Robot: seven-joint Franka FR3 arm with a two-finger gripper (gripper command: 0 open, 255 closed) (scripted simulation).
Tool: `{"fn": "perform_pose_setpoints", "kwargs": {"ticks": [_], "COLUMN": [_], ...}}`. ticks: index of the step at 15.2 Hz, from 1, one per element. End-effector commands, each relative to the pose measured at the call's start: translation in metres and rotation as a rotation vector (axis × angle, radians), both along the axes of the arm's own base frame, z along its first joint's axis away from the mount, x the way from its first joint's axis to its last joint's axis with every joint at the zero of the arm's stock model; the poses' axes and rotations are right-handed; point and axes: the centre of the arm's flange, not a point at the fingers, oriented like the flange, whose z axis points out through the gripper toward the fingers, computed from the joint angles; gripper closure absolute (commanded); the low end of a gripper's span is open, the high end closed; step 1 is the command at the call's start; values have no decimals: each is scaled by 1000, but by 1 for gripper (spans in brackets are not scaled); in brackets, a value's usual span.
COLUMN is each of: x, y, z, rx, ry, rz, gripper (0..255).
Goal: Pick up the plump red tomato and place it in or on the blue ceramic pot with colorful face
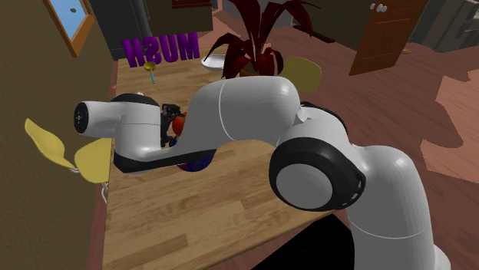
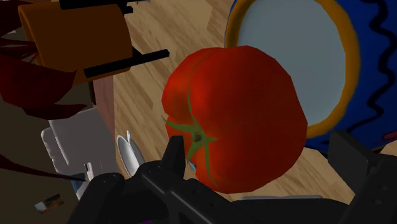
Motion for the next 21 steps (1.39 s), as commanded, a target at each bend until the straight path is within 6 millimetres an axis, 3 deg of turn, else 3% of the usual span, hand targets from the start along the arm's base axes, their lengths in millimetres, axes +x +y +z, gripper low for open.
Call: {"fn": "perform_pose_setpoints", "kwargs": {"ticks": [1, 2, 3, 12, 21], "x": [0, 0, 0, 0, 0], "y": [0, 0, 0, 0, 0], "z": [0, 0, 0, 0, 47], "rx": [0, 0, 0, 0, 0], "ry": [0, 0, 0, 0, 0], "rz": [0, 0, 0, 0, 0], "gripper": [0, 0, 255, 255, 255]}}
